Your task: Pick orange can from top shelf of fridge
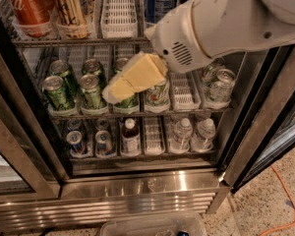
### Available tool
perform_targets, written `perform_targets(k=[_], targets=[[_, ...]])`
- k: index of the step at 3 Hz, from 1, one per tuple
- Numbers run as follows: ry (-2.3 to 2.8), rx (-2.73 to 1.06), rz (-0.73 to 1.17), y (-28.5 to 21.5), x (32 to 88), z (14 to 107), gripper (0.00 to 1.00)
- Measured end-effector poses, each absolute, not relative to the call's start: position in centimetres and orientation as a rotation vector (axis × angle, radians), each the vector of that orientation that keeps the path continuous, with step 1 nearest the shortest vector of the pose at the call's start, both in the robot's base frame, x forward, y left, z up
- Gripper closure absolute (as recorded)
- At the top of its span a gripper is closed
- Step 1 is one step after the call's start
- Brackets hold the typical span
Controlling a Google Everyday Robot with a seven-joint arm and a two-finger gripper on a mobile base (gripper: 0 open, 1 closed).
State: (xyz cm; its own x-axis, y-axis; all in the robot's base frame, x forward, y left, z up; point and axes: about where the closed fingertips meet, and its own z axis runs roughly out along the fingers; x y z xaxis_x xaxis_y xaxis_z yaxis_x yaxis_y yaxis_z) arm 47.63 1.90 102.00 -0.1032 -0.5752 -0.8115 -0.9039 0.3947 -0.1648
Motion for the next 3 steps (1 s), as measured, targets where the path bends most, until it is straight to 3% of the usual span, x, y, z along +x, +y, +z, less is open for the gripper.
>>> perform_targets(k=[3], targets=[[1.653,-1.122,0.394,7.7,49.0,104.3,0.00]])
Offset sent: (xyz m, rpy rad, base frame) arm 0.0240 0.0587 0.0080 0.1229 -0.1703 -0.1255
